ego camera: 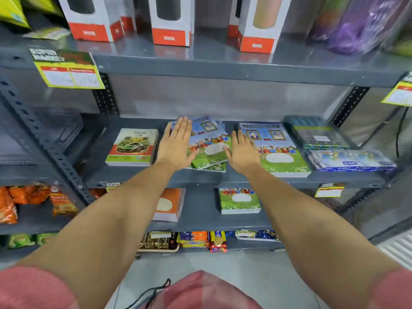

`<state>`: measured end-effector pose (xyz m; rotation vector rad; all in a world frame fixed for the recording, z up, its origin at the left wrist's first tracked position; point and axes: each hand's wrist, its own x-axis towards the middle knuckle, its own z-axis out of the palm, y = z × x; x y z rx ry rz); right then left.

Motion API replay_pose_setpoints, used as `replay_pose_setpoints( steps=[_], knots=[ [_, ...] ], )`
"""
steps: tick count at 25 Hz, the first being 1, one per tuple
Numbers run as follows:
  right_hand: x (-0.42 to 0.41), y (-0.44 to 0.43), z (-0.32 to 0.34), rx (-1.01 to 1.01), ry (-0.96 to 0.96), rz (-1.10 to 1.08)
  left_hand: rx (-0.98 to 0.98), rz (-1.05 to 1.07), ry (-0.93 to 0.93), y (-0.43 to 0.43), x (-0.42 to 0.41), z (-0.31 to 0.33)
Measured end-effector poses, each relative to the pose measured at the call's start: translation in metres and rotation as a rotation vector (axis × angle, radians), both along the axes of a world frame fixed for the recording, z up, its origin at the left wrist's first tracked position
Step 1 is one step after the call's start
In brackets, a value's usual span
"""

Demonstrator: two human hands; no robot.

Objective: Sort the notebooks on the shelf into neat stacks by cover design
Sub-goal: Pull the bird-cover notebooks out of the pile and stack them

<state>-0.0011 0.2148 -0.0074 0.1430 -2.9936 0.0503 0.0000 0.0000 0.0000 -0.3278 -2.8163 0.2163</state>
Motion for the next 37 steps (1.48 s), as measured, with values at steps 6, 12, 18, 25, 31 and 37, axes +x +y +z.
replay_pose_setpoints(
  steps=[6, 12, 18, 25, 31, 37],
  knots=[
    [-0.033, 0.001, -0.032, -0.067, -0.315, -0.097, 0.760, 0.462, -0.465, 0.023, -0.017, -0.040],
    [-0.062, 0.011, -0.039, -0.154, -0.457, -0.124, 1.655, 0.646, -0.700, 0.031, -0.031, -0.062],
    [-0.077, 0.014, -0.030, -0.645, -0.499, -0.361, 1.775, 0.590, -0.741, -0.006, -0.034, -0.065],
    [-0.082, 0.028, -0.014, -0.990, -0.391, -0.435, 1.845, 0.454, -0.690, 0.019, -0.039, -0.058],
    [-0.061, 0.137, 0.002, -0.824, -0.088, -0.600, 1.669, 0.161, -0.864, 0.125, -0.027, -0.026],
    [0.015, 0.214, -0.026, -0.664, -0.050, -0.830, 1.002, 0.003, -0.966, 0.206, -0.015, -0.039]
  ],
)
